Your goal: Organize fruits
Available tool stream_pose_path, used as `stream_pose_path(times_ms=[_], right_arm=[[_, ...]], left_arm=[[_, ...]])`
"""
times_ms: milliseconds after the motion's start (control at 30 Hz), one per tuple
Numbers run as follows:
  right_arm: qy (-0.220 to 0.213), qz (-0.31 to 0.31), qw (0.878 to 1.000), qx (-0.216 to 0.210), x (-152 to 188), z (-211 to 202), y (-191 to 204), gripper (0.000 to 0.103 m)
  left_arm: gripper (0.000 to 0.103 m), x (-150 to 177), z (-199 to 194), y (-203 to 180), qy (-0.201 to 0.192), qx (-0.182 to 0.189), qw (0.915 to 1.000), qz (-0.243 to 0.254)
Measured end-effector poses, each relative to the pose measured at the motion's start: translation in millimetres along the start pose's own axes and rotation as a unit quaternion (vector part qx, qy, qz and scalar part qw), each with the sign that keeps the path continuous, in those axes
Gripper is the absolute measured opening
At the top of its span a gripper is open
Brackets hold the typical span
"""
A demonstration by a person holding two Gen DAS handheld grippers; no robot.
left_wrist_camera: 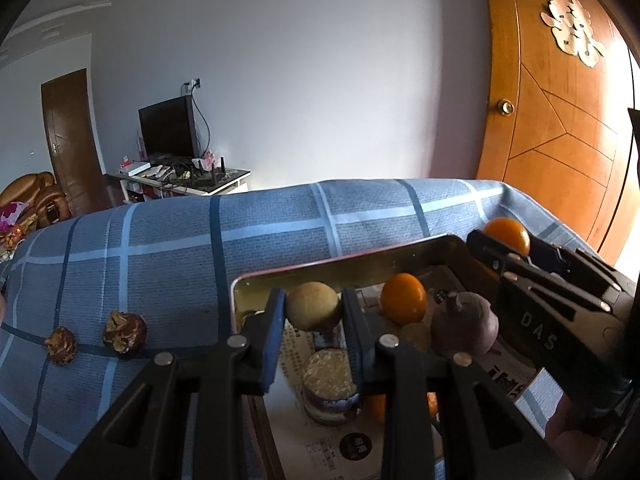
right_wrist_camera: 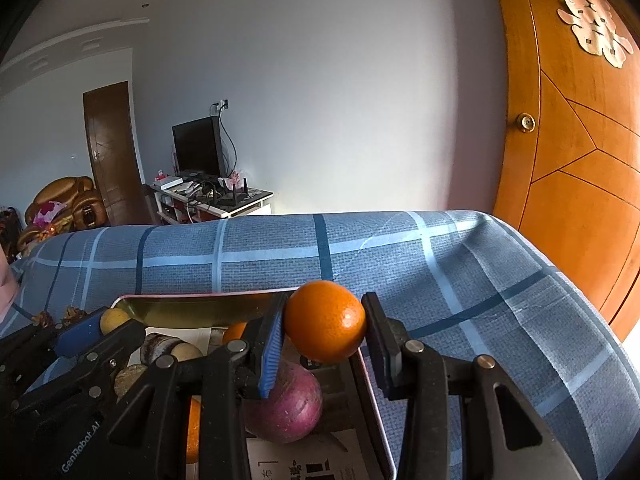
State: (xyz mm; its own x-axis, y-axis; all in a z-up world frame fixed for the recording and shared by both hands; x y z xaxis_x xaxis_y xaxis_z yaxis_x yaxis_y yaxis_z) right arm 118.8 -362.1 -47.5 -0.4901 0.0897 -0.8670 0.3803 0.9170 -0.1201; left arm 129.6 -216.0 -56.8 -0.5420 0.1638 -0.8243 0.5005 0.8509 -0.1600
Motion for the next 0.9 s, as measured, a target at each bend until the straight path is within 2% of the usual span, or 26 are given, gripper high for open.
stream_pose_path(times_ms=[267,533,900], right_arm=[[0.002,0.001,1.0,0.007,-1.8,4.7,-0.6,0.04],[0.035,-0.022,0.999,-0.005,4.2,17.7,13.9,0.04],[0.065,-0.045,0.997,-0.014,13.6,24.8,25.2,0.04]], left_arm=[[0.029,-3.8,12.1,-2.9,0.01,-0.004,0.9999,-0.001],[0.029,0.9,23.2,-0.8,0.036,-0.015,0.9992,-0.007],[0.029,0.9,26.5,-5.4,0.041,-0.03,0.9987,0.011]])
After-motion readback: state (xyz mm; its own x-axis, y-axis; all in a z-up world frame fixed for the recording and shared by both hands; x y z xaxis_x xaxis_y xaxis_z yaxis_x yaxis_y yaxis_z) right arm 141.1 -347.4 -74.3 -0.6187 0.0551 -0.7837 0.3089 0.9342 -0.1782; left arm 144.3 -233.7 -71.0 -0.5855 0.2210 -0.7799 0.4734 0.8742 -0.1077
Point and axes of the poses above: each gripper's, at about its wrist camera, not at the fingertips, and z roughly the way its jaws point, y to its left, x to its underside, the point moved 10 cm from there along z, roughly the way its jaws point, and after that the axes turned 15 degrees about x, right-handed, at the moved point
